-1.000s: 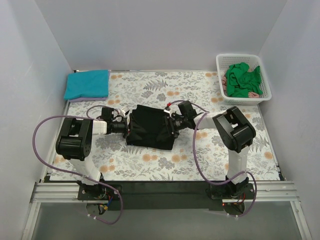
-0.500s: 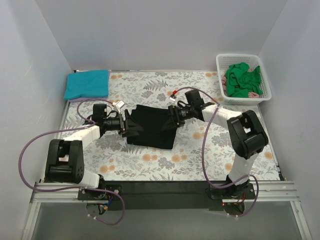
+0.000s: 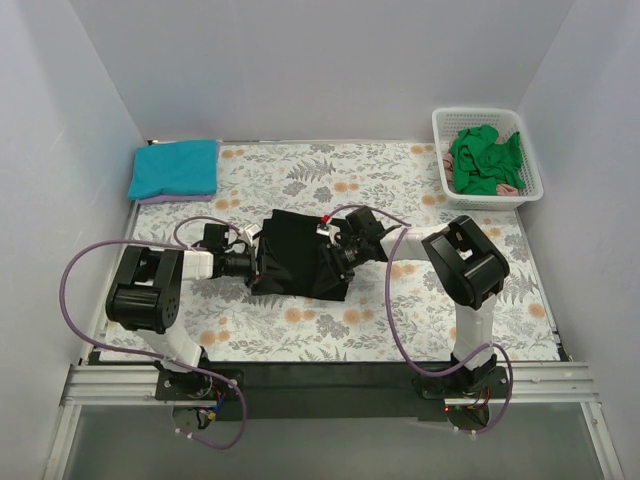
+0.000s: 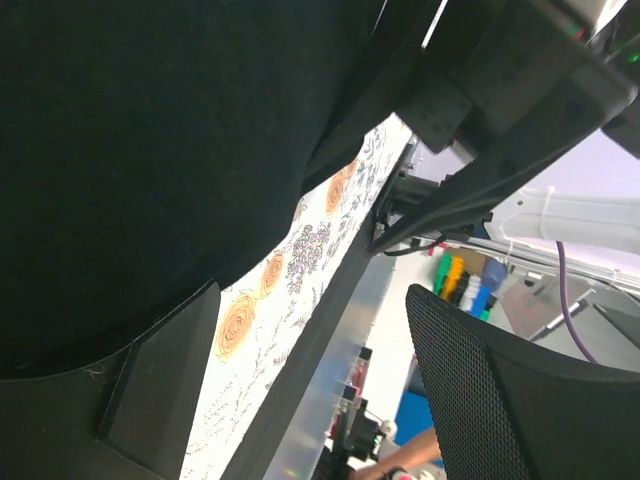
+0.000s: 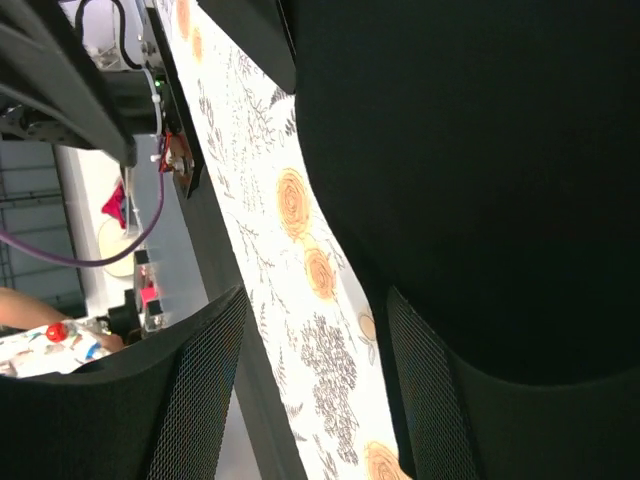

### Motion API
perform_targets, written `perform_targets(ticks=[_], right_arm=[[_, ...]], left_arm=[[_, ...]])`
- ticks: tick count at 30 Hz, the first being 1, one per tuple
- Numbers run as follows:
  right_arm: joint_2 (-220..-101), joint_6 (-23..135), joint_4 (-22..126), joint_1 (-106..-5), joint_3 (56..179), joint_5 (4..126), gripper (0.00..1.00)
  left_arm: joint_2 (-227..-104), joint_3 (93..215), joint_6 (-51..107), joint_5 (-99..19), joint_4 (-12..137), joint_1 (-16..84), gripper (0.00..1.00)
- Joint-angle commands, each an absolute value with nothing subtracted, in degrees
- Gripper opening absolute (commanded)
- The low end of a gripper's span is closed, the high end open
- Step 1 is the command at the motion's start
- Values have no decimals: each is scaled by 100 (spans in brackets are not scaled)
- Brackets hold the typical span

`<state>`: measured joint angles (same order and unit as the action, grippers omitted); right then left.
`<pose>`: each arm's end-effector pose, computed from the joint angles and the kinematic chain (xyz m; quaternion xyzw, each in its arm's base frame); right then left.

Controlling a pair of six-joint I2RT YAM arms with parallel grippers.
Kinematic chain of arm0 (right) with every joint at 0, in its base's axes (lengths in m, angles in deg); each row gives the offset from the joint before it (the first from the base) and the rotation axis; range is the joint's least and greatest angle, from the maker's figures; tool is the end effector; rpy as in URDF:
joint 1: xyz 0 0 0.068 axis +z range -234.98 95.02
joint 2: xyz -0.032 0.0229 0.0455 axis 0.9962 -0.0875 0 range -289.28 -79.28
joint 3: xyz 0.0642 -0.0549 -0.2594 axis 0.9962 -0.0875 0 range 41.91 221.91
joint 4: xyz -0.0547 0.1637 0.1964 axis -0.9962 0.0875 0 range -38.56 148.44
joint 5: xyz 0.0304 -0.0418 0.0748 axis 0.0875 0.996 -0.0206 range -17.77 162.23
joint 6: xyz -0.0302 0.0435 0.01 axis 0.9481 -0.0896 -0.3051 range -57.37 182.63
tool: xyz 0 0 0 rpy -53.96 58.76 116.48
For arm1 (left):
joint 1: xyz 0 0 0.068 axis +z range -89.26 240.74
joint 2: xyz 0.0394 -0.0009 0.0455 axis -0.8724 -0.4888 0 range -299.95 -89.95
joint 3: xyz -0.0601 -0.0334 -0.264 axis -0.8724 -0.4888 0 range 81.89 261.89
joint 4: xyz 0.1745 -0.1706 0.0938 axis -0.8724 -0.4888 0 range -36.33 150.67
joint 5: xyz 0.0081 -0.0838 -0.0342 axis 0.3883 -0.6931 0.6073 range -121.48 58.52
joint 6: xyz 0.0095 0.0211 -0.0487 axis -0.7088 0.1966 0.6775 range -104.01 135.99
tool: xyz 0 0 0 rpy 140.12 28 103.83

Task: Fold and stack the t-shirts
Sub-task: Fold the tshirt

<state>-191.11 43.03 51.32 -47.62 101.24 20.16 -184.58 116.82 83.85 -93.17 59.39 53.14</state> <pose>0.2798 0.2489 0.1249 -0.2712 0.8185 0.5033 0.0566 0.2544 -0.0654 0.1159 0.3061 -0.7833 0.5243 0.1336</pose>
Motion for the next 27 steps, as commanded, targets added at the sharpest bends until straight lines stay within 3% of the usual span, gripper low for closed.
perform_targets(ticks=[1,10,13,15,20,27], right_arm=[[-19160,4680,5135,-5061,10027,2274,66],[-18749,5656,6330,-5404,9895,1855,63],[-18406,6244,6778,-5422,9964,1896,61],[-18300,6674,7068,-5501,10410,1897,60],[-18641,6500,7174,-5940,11773,1940,60],[-20003,6044,7052,-6177,13348,2248,58]], left_arm=[[-18784,11845,7972,-8784,5760,5353,75],[-18383,11907,7708,-9142,5338,5502,73],[-18111,12055,7795,-9843,5337,5520,69],[-17996,12388,7787,-10379,5259,5424,68],[-18425,14110,7760,-10031,5100,5379,68],[-19760,15034,8655,-9432,6610,5379,67]])
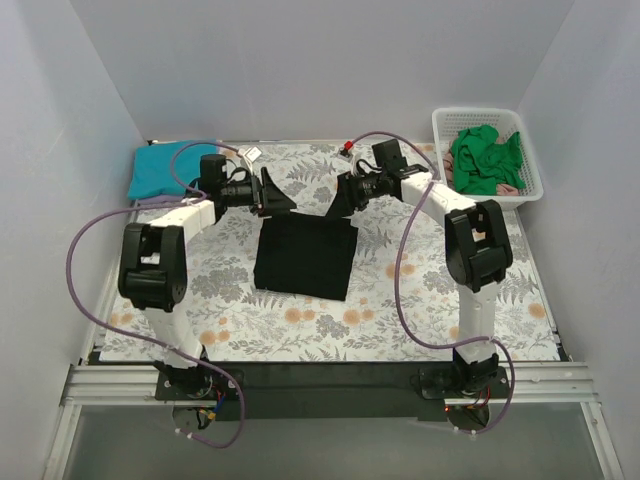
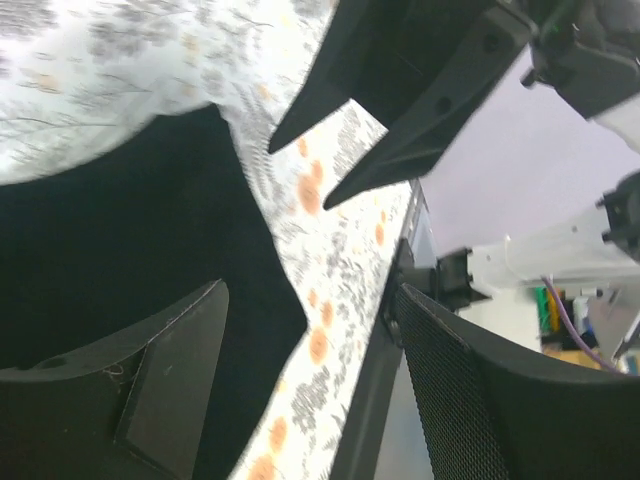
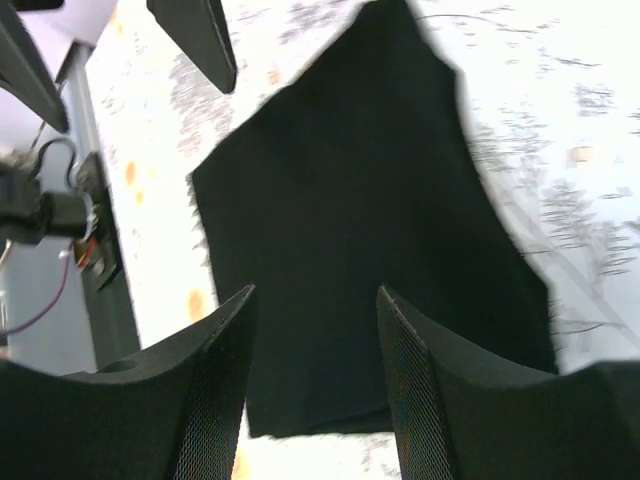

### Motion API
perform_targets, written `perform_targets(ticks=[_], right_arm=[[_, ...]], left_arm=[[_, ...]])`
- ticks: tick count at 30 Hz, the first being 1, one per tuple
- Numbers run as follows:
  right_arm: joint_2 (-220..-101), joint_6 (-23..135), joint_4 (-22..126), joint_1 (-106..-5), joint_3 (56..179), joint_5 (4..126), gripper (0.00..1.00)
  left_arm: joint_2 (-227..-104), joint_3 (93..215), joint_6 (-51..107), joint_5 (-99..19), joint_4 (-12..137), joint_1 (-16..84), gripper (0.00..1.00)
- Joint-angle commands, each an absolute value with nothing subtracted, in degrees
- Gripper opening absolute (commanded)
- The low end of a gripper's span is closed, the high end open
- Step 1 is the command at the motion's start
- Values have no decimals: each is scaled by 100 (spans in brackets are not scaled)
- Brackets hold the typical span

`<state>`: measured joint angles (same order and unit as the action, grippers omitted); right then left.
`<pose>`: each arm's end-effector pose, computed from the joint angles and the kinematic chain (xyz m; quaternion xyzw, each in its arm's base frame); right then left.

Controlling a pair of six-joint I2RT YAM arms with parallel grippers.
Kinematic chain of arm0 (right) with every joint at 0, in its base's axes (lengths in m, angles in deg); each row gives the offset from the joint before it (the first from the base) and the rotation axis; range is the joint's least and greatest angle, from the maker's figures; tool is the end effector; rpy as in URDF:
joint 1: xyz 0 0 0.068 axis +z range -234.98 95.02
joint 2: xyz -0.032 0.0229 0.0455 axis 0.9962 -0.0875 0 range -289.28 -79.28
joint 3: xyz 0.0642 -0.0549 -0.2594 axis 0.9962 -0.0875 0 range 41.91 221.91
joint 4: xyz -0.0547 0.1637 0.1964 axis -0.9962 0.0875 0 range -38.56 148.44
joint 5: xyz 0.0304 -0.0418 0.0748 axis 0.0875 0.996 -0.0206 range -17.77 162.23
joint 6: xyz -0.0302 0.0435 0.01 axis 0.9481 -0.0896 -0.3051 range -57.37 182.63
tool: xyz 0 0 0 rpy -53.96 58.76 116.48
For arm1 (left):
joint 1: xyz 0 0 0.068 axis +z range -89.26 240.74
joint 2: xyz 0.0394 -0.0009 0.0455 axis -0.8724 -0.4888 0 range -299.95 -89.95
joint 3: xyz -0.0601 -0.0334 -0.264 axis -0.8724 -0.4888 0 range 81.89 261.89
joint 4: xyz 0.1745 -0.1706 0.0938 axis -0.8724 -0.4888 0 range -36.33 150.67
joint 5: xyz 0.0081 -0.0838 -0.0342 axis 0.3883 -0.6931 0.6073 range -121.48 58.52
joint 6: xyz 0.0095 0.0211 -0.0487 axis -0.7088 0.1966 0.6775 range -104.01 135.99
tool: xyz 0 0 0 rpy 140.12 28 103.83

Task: Fold and stack the t-shirts
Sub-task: Fold the tshirt, then neatly place the folded tshirt to the corner

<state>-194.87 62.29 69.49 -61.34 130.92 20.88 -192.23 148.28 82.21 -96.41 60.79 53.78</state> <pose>0.3997 0.2053 0.2281 -0.3316 0.7807 0.4632 0.2570 0.3754 -0.0781 0.2244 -0.1586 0.7737 -0.6129 0.0240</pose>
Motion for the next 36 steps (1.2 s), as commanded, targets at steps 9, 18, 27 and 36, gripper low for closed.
perform_targets(ticks=[9,18,27,36], right_arm=[[-20926,5648,6577,-6353,13437,2626,55],[-21418,5613,6454,-6661,14104,3505,55],[-20474,5936,6646,-6513,14958,3777,82],[-18960,8027,7359,-4562,13957,6445,73]], left_arm=[[-21202,15378,8903,-9002,6990,5467,66],[-20574,15641,8475,-8756,6746,5792,73],[-18053,14764,7603,-7957,5452,6627,88],[-16432,14069,7927,-6911,4468,6882,90]])
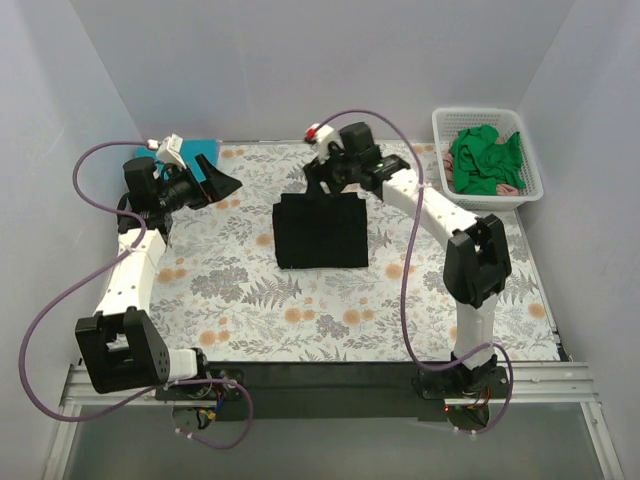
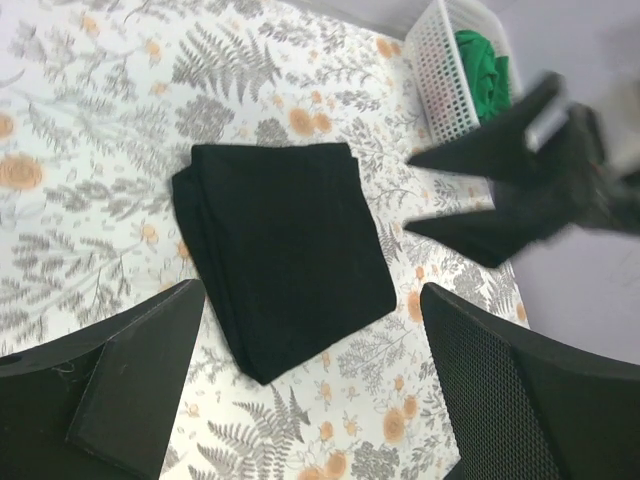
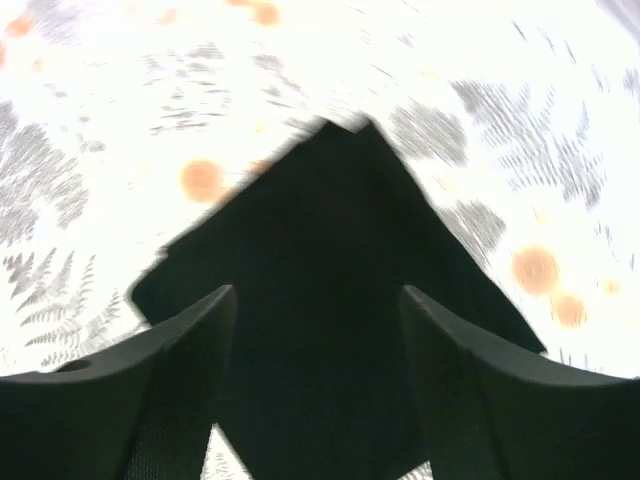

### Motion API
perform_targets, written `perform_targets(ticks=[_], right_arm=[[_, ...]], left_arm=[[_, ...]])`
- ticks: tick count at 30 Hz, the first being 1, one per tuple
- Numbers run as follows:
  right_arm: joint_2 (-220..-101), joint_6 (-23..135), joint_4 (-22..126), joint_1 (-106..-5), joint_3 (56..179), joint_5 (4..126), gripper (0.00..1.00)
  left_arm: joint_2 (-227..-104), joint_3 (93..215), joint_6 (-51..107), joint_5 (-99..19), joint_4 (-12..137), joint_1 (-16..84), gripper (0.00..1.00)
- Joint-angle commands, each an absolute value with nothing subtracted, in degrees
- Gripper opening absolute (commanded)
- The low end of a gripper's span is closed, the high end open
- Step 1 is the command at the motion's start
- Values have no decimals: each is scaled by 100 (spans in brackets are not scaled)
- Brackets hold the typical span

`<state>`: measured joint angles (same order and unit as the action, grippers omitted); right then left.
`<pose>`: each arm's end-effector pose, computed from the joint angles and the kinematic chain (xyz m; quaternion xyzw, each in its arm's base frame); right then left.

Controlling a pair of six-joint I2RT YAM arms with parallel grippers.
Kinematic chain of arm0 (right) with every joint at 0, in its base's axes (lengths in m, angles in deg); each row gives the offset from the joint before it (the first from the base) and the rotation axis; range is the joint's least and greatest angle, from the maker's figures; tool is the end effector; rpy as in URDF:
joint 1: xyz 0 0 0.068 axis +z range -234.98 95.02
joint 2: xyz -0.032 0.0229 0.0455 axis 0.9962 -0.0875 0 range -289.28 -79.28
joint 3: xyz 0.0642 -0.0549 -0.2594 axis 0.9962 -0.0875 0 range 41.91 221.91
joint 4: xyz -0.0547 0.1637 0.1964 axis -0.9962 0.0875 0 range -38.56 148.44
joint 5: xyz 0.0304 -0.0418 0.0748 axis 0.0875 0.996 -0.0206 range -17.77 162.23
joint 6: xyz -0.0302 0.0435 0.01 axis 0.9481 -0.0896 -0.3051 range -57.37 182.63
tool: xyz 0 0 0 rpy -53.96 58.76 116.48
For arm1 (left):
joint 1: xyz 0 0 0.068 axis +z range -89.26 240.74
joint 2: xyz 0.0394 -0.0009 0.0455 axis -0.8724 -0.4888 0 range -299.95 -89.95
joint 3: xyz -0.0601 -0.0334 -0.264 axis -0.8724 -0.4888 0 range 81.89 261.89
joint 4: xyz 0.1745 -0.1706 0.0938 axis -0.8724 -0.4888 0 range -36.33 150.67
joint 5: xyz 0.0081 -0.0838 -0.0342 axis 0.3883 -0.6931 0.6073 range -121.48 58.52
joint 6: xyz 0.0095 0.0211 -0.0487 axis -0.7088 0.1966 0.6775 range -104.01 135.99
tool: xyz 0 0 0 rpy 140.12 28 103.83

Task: Fold and stack the t-shirts
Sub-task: Neatly place the folded tshirt to the corner

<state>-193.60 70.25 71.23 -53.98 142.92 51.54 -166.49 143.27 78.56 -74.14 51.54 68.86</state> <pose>0.3971 0.2533 0.2976 -0.3667 0.7880 0.2495 0.4270 0.3024 0.0189 0.3229 -0.2917 0.7524 -0.5029 0.3096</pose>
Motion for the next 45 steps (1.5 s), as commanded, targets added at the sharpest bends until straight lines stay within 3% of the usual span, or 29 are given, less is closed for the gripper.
perform_targets(ticks=[1,4,7,17,32,36,39,45], right_arm=[[-18924,8099,7376,-4387,13912,6632,68],[-18984,8248,7516,-3797,13876,7143,51],[-19151,8285,7587,-3322,13885,7478,46],[-19872,8197,7640,-2592,13937,7812,47],[-20654,8205,7623,-2548,13876,7856,47],[-20786,8284,7614,-2548,13832,7821,39],[-20752,8302,7614,-2592,13806,7734,2],[-20137,8145,7623,-2820,13964,7085,1]], left_arm=[[-16370,14051,7962,-6788,4406,6891,90],[-16317,14025,8059,-6813,4151,7014,90],[-16422,13981,8436,-7041,4054,7286,91],[-17028,14148,8587,-7094,3896,7612,94],[-17256,13928,8797,-7077,4081,7621,94],[-17354,13788,8955,-7156,4116,7621,94],[-17468,13629,9140,-7243,4142,7621,94],[-17459,12753,9939,-7341,4879,7472,91]])
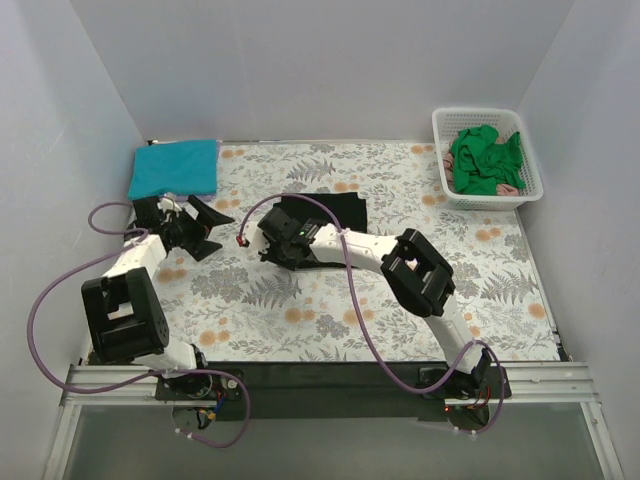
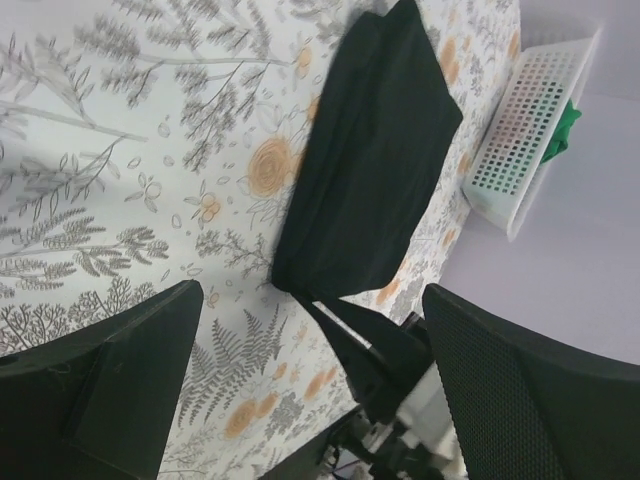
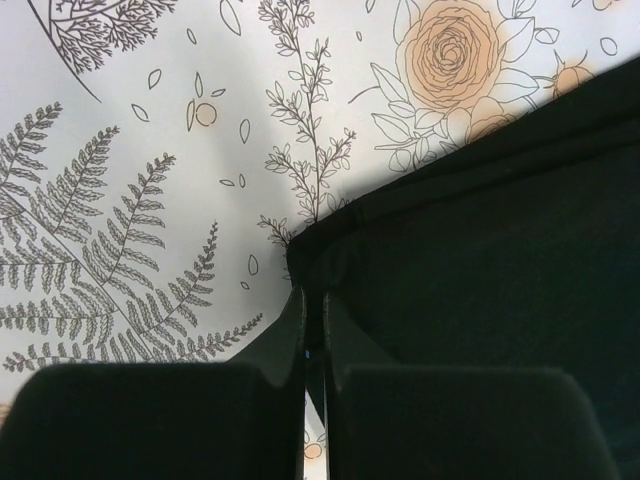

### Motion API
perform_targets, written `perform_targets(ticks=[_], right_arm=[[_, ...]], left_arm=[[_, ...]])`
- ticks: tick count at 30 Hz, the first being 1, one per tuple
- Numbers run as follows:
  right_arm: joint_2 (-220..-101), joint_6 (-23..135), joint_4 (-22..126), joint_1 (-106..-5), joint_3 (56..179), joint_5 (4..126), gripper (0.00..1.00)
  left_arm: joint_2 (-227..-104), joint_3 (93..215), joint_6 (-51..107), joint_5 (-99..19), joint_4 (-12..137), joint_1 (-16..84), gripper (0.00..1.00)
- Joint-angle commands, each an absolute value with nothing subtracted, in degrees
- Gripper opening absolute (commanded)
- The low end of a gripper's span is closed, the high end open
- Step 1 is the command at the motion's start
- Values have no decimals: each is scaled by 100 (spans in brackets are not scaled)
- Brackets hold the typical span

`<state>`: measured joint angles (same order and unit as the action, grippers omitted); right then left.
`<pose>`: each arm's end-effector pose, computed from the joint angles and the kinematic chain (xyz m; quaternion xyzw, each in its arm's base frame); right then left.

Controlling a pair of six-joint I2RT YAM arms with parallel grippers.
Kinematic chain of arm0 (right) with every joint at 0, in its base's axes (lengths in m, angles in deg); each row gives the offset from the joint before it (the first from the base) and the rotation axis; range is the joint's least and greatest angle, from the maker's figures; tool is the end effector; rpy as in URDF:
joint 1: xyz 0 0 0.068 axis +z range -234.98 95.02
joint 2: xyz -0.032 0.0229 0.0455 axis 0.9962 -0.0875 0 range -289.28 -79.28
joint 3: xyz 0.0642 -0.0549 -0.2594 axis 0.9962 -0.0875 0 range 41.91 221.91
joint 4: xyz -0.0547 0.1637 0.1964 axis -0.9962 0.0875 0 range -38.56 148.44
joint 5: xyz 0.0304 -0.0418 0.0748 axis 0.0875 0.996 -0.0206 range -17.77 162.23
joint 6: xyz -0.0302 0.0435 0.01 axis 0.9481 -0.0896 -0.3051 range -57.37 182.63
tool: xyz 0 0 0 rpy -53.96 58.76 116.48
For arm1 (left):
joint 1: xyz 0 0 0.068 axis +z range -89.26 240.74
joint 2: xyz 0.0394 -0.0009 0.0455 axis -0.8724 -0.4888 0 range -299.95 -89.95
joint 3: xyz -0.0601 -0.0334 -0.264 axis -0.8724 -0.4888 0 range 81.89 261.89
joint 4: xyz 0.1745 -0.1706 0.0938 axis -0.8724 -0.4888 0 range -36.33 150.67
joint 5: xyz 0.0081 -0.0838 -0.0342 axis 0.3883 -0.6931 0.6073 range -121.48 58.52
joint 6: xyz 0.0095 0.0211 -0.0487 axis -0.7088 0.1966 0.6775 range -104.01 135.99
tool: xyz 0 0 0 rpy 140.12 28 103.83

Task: Fold and stack the t-shirts
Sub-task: Neatly place the folded tshirt to the corner

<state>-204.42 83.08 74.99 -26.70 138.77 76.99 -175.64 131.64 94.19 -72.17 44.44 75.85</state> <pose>0.2569 0.4100 0.1802 -0.5883 0.7386 0.0688 0.3219 0.2915 0.0548 0.2018 -0.5677 0.6908 -0.4394 0.0870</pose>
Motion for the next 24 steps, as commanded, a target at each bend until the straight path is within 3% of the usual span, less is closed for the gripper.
perform_targets(ticks=[1,10,24], right_arm=[[-20093,8092,7631,-2864,14042,6987,1],[-19908,7643,7614,-3207,14605,6424,1],[-19995,7291,7614,-3453,14781,5887,1]], left_arm=[[-17450,12646,10027,-7280,5002,7402,92],[-17828,11758,11108,-6086,6742,6443,97],[-19058,11792,12339,-5276,8712,5222,98]])
